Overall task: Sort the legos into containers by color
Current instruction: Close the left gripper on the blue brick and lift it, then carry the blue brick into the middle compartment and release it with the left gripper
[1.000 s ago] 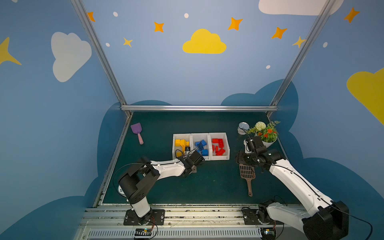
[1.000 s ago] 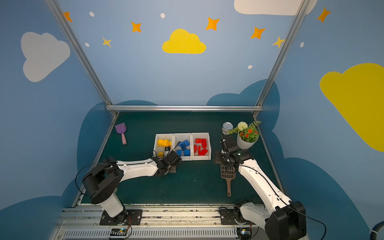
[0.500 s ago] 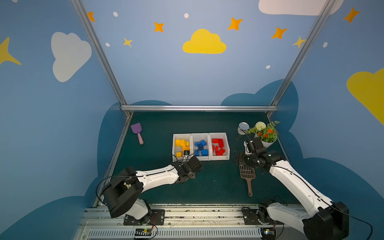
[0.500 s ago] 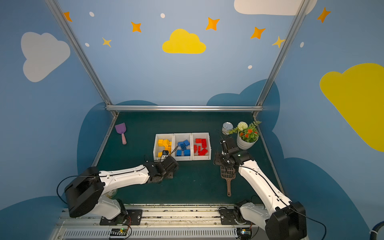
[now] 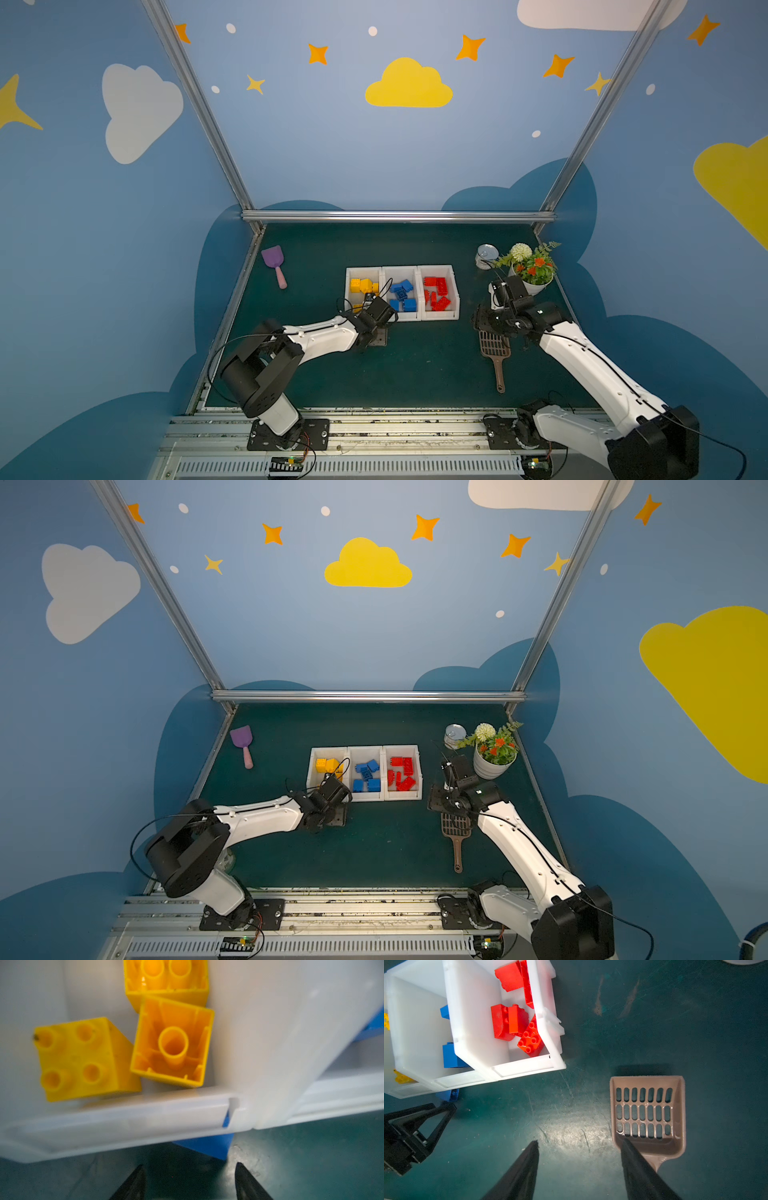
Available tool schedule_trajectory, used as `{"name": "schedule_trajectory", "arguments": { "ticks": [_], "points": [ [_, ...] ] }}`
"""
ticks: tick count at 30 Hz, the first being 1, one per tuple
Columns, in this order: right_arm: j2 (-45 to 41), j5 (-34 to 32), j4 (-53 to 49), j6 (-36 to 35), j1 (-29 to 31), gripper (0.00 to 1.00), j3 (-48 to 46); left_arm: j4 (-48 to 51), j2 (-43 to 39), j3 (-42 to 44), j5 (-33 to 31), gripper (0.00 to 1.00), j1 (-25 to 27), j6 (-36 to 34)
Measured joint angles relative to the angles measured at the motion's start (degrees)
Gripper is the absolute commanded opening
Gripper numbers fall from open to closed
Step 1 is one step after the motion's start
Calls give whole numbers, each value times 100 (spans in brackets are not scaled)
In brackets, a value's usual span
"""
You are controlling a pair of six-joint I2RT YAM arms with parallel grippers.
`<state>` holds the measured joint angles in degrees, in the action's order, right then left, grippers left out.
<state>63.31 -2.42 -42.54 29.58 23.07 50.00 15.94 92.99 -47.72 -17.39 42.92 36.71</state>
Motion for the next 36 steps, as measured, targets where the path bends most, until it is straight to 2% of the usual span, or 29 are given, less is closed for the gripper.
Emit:
{"name": "schedule_trajectory", "arguments": {
  "ticks": [10, 15, 21, 25, 33, 36],
  "points": [
    [-216, -17, 116, 195, -7, 63, -243, -63, 452, -402, 221, 65, -299, -490],
    [-492, -87, 273, 302, -7, 64, -503, -101, 662, -627, 289, 52, -306, -726],
    [-1010, -208, 612, 251, -7, 64, -892, -140, 682, -636, 389, 45, -282, -824],
    [-1252, -304, 695, 229, -7, 63, -977, -188, 610, -540, 352, 45, -101, -787],
    [-1239, -341, 730, 151, -7, 63, -977, 166, 184, -378, 415, 45, 597, -549],
    [-1239, -341, 734, 146, -7, 63, -977, 245, -94, -400, 452, 45, 658, -525]
  ]
}}
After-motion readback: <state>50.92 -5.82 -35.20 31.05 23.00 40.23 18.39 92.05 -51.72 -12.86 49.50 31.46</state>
